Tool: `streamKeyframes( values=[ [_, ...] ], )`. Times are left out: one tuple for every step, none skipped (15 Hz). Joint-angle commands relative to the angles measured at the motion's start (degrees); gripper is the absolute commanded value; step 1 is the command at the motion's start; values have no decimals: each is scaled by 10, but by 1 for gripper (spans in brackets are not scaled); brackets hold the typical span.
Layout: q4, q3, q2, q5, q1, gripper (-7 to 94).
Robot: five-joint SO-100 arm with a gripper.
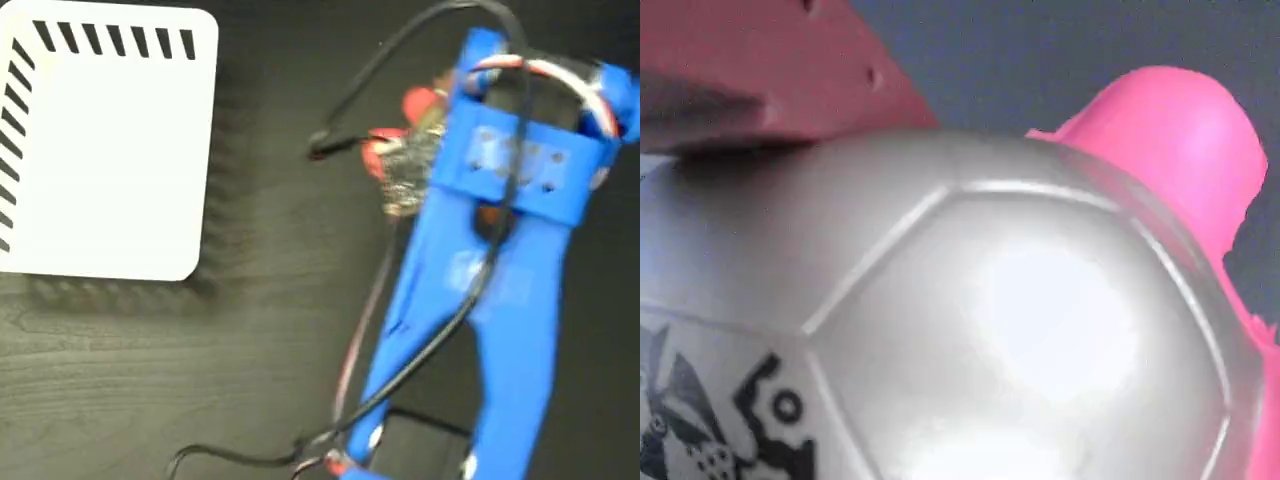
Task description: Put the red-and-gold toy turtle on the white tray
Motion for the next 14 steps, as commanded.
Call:
streamKeyframes(
  values=[
    [7, -31, 68, 36, -47, 0],
    [7, -33, 69, 82, -94, 0],
    [7, -42, 66, 134, -149, 0],
    [-10, -45, 66, 192, -210, 0],
    [-28, -53, 65, 245, -267, 0],
    [-35, -76, 50, 288, -322, 0],
    [-49, -94, 36, 326, -367, 0],
    [-62, -113, 13, 351, -403, 0],
    [-91, -117, -9, 367, -426, 0],
    [-117, -120, -37, 384, -439, 0],
    [-133, -120, -59, 393, -446, 0],
    [-150, -109, -69, 396, -450, 0],
    [-167, -94, -76, 397, -451, 0],
    [-182, -81, -86, 395, -452, 0]
  ],
)
